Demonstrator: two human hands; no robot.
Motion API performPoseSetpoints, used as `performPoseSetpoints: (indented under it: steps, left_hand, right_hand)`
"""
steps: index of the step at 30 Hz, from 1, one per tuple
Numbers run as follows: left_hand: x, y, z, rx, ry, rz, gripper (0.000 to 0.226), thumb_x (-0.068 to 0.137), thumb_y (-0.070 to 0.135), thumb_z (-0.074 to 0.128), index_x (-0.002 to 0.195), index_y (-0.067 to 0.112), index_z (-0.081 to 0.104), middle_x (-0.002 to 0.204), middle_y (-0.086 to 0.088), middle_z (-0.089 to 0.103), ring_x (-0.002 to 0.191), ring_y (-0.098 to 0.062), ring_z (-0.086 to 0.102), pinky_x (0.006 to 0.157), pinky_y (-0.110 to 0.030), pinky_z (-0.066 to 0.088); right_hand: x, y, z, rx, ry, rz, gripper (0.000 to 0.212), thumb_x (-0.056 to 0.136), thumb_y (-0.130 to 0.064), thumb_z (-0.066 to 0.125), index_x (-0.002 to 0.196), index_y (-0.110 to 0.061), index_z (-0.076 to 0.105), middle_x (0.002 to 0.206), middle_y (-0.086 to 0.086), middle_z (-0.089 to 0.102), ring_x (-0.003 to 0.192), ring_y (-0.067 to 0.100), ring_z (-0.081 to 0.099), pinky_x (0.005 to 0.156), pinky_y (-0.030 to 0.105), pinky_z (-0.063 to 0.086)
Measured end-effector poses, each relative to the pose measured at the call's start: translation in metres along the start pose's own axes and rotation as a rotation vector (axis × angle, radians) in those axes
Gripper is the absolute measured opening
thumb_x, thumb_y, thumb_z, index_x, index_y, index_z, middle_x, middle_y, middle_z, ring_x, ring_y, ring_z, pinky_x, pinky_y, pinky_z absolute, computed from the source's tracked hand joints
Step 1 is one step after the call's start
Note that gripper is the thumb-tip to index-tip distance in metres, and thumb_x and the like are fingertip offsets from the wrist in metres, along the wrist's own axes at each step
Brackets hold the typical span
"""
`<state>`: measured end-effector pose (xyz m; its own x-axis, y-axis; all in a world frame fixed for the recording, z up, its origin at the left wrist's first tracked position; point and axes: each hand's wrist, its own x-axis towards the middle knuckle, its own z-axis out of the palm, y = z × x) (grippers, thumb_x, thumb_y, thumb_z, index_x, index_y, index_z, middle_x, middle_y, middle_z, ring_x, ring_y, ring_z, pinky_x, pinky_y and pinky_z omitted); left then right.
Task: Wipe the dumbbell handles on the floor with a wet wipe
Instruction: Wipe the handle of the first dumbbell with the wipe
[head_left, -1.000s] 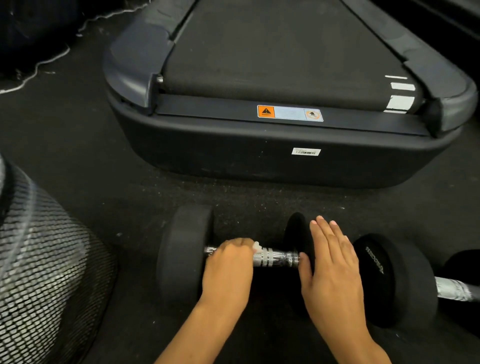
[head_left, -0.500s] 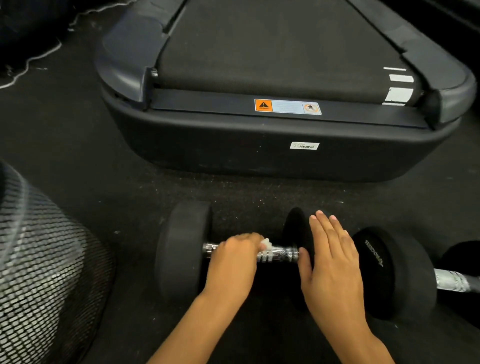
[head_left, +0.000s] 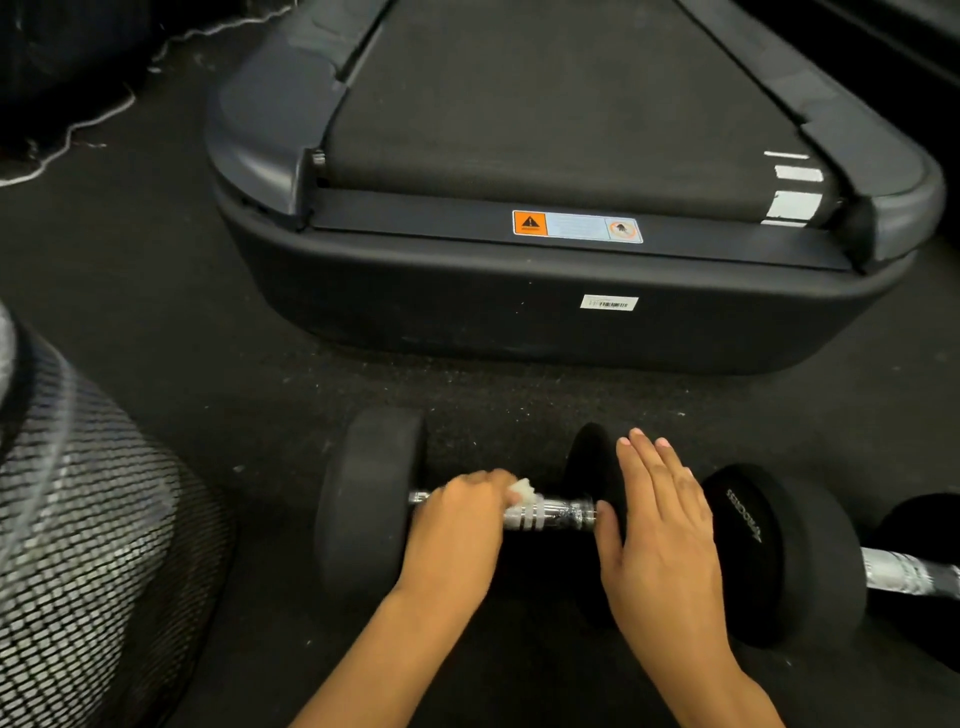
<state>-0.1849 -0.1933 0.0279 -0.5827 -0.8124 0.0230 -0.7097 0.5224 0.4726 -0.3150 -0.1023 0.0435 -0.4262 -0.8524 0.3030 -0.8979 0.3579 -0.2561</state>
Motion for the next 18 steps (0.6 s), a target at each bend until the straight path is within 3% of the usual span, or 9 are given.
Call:
performPoseSetpoints:
  steps: [4, 7, 9, 14, 18]
  left_hand:
    - [-0.013, -0.003, 0.014, -0.016, 0.068, 0.037, 0.047, 0.054, 0.009, 0.088, 0.096, 0.020, 0.072, 0.092, 0.004, 0.072, 0.088, -0.010, 0.068, 0.083, -0.024, 0.049]
    - [-0.007, 0.008, 0.012, -0.040, -0.021, 0.145, 0.038, 0.073, 0.011, 0.075, 0.108, 0.024, 0.066, 0.108, 0.007, 0.068, 0.103, -0.008, 0.062, 0.096, -0.023, 0.040]
    - [-0.006, 0.002, 0.012, -0.037, 0.022, 0.128, 0.036, 0.083, 0.014, 0.065, 0.117, 0.025, 0.062, 0.116, 0.008, 0.064, 0.110, -0.009, 0.057, 0.099, -0.021, 0.036]
    - [-0.012, -0.001, 0.015, 0.057, 0.042, 0.060, 0.051, 0.065, 0.004, 0.081, 0.112, 0.018, 0.067, 0.115, -0.006, 0.066, 0.109, -0.020, 0.061, 0.098, -0.028, 0.032]
    - [-0.013, 0.003, 0.011, 0.034, -0.037, 0.163, 0.055, 0.091, 0.004, 0.051, 0.140, 0.026, 0.039, 0.148, -0.003, 0.034, 0.138, -0.017, 0.027, 0.111, -0.024, 0.006]
  right_hand:
    - [-0.002, 0.000, 0.001, 0.007, 0.002, 0.002, 0.055, 0.080, -0.012, 0.066, 0.131, -0.001, 0.048, 0.137, 0.013, 0.048, 0.132, 0.026, 0.036, 0.107, 0.042, 0.027]
    - [-0.002, 0.000, 0.001, -0.007, 0.003, 0.004, 0.055, 0.079, -0.012, 0.065, 0.130, -0.001, 0.049, 0.136, 0.013, 0.049, 0.131, 0.027, 0.037, 0.106, 0.043, 0.026]
    - [-0.001, 0.000, 0.000, -0.001, 0.001, 0.004, 0.055, 0.080, -0.013, 0.065, 0.130, -0.001, 0.049, 0.136, 0.013, 0.049, 0.131, 0.027, 0.037, 0.106, 0.043, 0.026]
    - [0.002, -0.001, 0.001, -0.004, -0.009, 0.011, 0.055, 0.080, -0.013, 0.066, 0.130, -0.002, 0.049, 0.136, 0.013, 0.049, 0.131, 0.026, 0.037, 0.106, 0.042, 0.026]
    - [0.002, -0.001, 0.001, 0.007, -0.002, 0.015, 0.054, 0.080, -0.012, 0.066, 0.130, -0.001, 0.049, 0.136, 0.014, 0.049, 0.130, 0.028, 0.038, 0.106, 0.042, 0.027]
